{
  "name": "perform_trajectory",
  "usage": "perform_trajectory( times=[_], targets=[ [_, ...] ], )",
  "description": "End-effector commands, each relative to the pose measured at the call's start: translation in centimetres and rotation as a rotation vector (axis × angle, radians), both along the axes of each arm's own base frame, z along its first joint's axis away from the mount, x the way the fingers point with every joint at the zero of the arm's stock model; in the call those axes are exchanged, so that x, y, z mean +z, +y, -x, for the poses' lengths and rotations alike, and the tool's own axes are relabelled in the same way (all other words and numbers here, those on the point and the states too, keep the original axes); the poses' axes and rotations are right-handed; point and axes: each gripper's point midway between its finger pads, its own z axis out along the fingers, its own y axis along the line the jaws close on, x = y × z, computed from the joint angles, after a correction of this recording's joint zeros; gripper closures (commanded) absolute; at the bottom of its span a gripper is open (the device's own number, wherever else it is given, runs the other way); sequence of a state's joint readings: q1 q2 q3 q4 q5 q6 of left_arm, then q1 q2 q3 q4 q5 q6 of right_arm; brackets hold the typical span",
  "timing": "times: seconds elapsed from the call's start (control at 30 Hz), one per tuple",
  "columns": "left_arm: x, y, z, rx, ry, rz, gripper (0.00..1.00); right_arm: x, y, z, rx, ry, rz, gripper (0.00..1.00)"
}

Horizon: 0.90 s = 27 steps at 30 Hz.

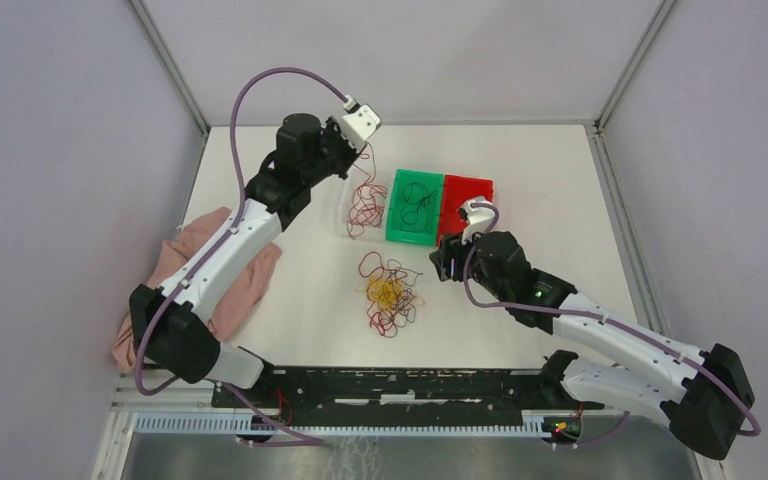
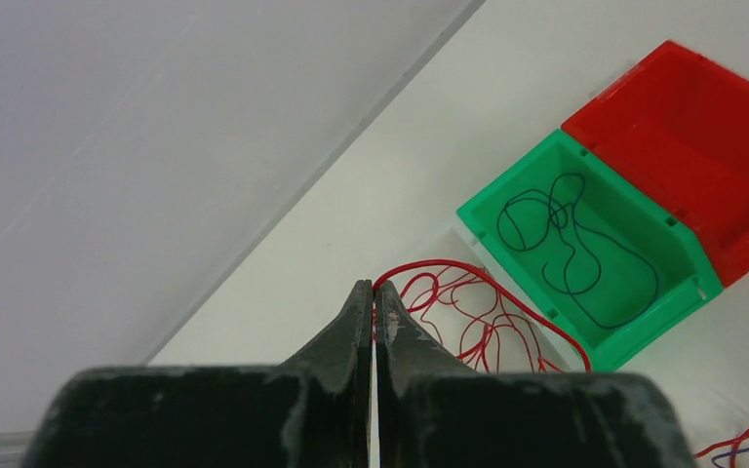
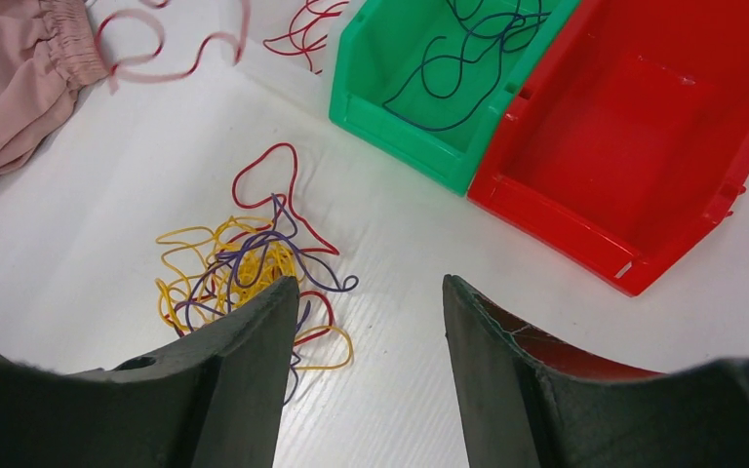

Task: Untangle the cables
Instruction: Place the cable in the bin.

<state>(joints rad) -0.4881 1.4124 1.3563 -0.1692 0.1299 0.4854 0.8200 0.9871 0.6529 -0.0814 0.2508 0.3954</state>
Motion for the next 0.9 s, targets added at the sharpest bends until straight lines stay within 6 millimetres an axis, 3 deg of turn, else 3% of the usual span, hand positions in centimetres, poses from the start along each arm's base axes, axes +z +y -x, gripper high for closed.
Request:
perform_trajectory(
  times=[0.0,0.37,0.63,0.87],
  targets=[
    [2.2,0.7,-2.3,0.039,-0.081,0.002,0.97,2.7,-0.2,-0.9,-0.029,-0.063,-0.031,0.38],
    [-2.6,2.0,-6.1,0.057,-0.06,-0.089,0.97,2.4,-1.5,-0.9,-0.057,-0.061,-0.023,0.4],
    [-6.2,1.0,-7.7,0.038,0.006,-0.11,0.97,2.9,-2.1,-1.2,-0.07,-0.063,-0.031,0.4],
    [-8.0,0.0,-9.3,0.031,0.035,-0.103,0.97,2.7,-2.0,-1.3,-0.069,-0.056,-0.033,0.41]
  ],
)
